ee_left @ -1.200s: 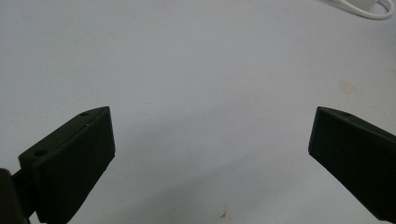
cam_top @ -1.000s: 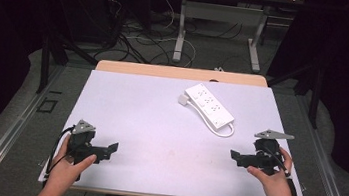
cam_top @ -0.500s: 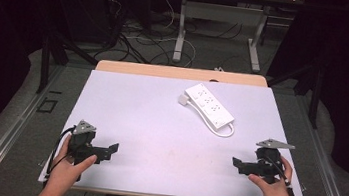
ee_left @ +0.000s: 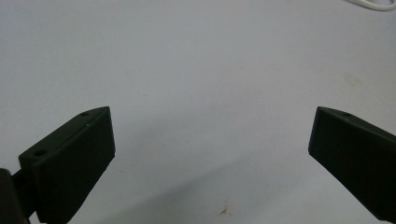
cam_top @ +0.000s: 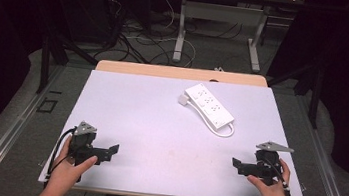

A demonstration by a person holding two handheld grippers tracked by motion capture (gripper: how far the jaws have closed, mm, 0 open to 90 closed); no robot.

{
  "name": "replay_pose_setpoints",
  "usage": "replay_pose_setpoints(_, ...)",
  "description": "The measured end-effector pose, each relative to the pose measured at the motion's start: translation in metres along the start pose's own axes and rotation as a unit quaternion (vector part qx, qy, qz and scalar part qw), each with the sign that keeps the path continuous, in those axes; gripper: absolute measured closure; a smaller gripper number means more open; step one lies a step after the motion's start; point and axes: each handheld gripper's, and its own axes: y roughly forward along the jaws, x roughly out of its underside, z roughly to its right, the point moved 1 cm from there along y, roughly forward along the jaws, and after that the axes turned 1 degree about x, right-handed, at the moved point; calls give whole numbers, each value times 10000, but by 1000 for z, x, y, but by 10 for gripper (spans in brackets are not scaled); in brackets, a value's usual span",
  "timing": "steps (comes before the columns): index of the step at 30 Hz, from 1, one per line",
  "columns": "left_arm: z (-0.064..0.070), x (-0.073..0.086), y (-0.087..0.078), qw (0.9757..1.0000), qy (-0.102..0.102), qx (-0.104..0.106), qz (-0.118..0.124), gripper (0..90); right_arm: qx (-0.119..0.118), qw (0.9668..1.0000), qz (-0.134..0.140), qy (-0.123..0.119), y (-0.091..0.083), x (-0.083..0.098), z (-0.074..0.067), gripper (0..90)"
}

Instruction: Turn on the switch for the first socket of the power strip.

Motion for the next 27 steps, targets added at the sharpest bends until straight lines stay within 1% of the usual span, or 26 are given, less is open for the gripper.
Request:
replay_pose_setpoints(3, 0, 1, 1, 10000, -2, 13, -1, 4, 16, 10000, -47, -17, 2, 2, 2, 23)
replay_pose_setpoints(5, 0, 1, 1, 10000, 1, 12, 0, 4, -8, 10000, -55, 38, 3, 3, 2, 23)
replay_pose_setpoints(7, 0, 1, 1, 10000, 1, 8, 1, 4, 8, 10000, -59, 30, 4, 4, 3, 23)
replay_pose_setpoints(8, -1, 1, 0, 10000, 28, 12, -24, 4, -15, 9999, -76, 70, 4, 4, 2, 23)
replay_pose_setpoints(9, -1, 1, 0, 10000, 28, 6, -30, 4, -8, 10000, -84, 23, 4, 5, 4, 22)
replay_pose_setpoints(10, 0, 1, 1, 10000, -9, -1, -4, 4, 7, 9999, -92, 65, 4, 6, 3, 22)
replay_pose_setpoints(11, -1, 2, 0, 10000, 40, 6, -34, 4, 17, 9999, -87, 60, 5, 6, 4, 22)
replay_pose_setpoints(13, -1, 2, 0, 10000, 48, -9, -39, 4, 15, 10000, -73, 66, 5, 7, 4, 22)
replay_pose_setpoints(15, -1, 2, 0, 10000, 35, -5, -37, 4, 34, 9999, -88, 106, 5, 7, 3, 22)
replay_pose_setpoints(19, -1, 2, 0, 10000, 9, -13, -18, 4, 15, 9999, -85, 91, 5, 9, 4, 22)
replay_pose_setpoints(21, -1, 2, 0, 10000, 4, -13, -14, 4, 23, 9999, -100, 129, 5, 9, 4, 22)
replay_pose_setpoints(27, -1, 2, 0, 10000, -23, -6, 6, 4, 49, 9998, -62, 172, 4, 9, 5, 22)
